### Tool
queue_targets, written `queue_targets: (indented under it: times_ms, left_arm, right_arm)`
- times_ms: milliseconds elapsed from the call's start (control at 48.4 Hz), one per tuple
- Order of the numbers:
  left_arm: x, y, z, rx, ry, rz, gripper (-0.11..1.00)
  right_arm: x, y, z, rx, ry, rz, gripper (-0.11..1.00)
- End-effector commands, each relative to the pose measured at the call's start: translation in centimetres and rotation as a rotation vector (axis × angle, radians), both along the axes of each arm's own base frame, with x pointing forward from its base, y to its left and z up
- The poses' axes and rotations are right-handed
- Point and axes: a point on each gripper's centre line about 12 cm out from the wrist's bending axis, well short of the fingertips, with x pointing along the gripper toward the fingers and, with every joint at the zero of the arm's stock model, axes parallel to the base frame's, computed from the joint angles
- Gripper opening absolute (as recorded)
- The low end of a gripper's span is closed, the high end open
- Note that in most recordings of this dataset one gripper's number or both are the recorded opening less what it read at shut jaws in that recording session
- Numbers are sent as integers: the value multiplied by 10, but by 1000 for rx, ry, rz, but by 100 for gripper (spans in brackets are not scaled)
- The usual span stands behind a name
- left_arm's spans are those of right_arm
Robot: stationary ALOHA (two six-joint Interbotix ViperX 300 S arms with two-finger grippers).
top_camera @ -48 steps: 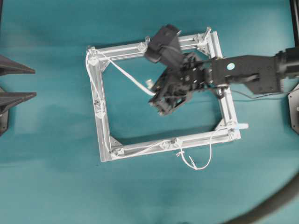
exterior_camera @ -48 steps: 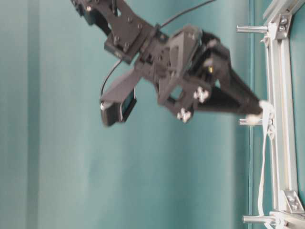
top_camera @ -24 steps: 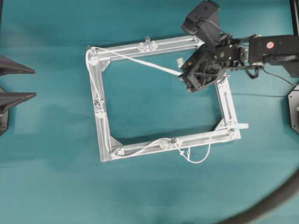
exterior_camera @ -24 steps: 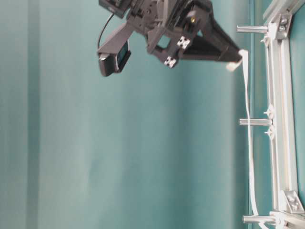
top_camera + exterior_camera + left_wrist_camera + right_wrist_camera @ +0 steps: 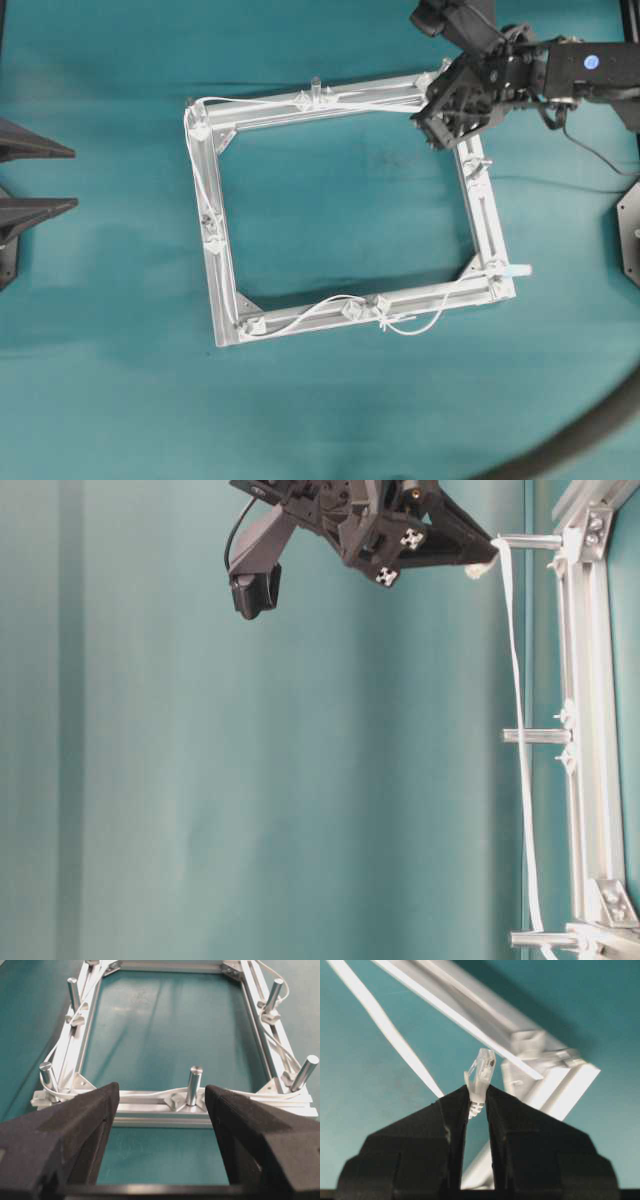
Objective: Move the cable alternately left and right between 8 pins so it hooks onto each one.
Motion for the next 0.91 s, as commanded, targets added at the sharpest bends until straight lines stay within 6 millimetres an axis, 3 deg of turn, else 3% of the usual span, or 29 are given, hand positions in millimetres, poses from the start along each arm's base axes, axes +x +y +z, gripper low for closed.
queue_targets:
  times_ms: [0, 372, 620, 806, 889]
  left_arm:
    - [1, 0, 5, 6, -8, -2, 71]
    - [1, 0, 5, 6, -8, -2, 71]
    - [1, 0, 4, 5, -5, -2, 71]
    - [1, 0, 5, 6, -8, -2, 71]
    - [1, 0, 5, 6, -8, -2, 71]
  right_arm:
    - [-4, -7, 13, -47, -10, -2, 12]
    - [-12, -21, 11, -188, 66, 62, 12]
    - [-20, -14, 13, -185, 9, 84, 12]
    - [-34, -1, 11, -160, -91, 112, 12]
    - [-51, -9, -2, -146, -33, 63, 12]
